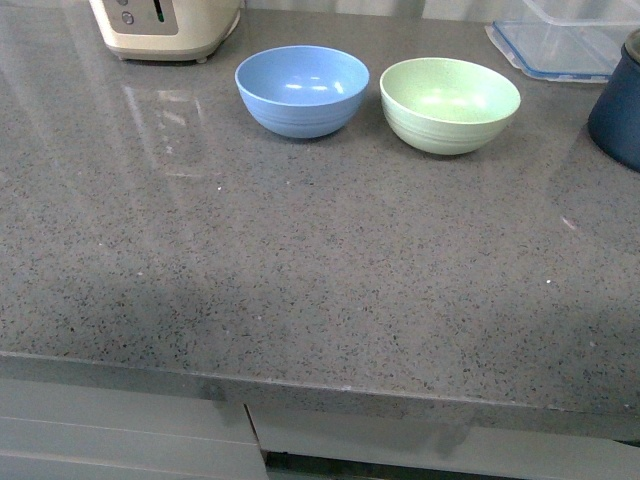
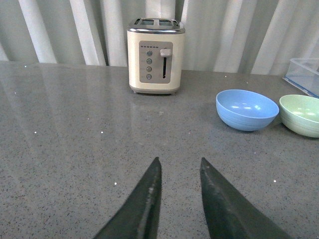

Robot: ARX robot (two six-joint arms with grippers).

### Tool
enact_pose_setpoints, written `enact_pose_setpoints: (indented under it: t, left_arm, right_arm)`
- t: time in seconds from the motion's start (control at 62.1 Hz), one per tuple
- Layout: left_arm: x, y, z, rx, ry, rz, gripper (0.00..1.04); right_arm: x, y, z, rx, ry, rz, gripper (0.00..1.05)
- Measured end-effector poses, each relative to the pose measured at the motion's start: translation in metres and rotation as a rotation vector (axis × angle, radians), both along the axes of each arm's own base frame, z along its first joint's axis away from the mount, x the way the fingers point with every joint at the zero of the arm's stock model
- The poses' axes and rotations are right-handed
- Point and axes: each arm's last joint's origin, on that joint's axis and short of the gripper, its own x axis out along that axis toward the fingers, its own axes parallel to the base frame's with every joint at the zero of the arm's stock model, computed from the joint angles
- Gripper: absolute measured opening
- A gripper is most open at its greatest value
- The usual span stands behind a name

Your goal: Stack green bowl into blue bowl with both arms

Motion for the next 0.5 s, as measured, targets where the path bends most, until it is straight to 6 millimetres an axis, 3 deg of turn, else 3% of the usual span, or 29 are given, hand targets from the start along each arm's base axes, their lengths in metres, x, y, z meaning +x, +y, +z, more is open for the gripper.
enact_pose_setpoints:
  t: [0.032,0.097,0.209,0.306,0.5]
  left_arm:
    - [0.000,0.000,0.000,0.000,0.000,-0.004,0.52]
    - [0.000,0.000,0.000,0.000,-0.001,-0.004,0.63]
    - [0.000,0.000,0.000,0.000,0.000,-0.002,0.83]
    - [0.000,0.000,0.000,0.001,0.000,-0.002,1.00]
    - [0.000,0.000,0.000,0.003,0.000,-0.003,0.98]
  right_arm:
    - [0.005,0.004,0.005,0.071,0.142,0.108,0.95]
    - [0.019,0.014,0.018,0.153,0.251,0.190,0.95]
    - [0.056,0.035,0.049,0.191,0.277,0.233,0.95]
    - [0.090,0.051,0.062,0.203,0.313,0.243,0.95]
    - [0.159,0.075,0.062,0.152,0.401,0.187,0.95]
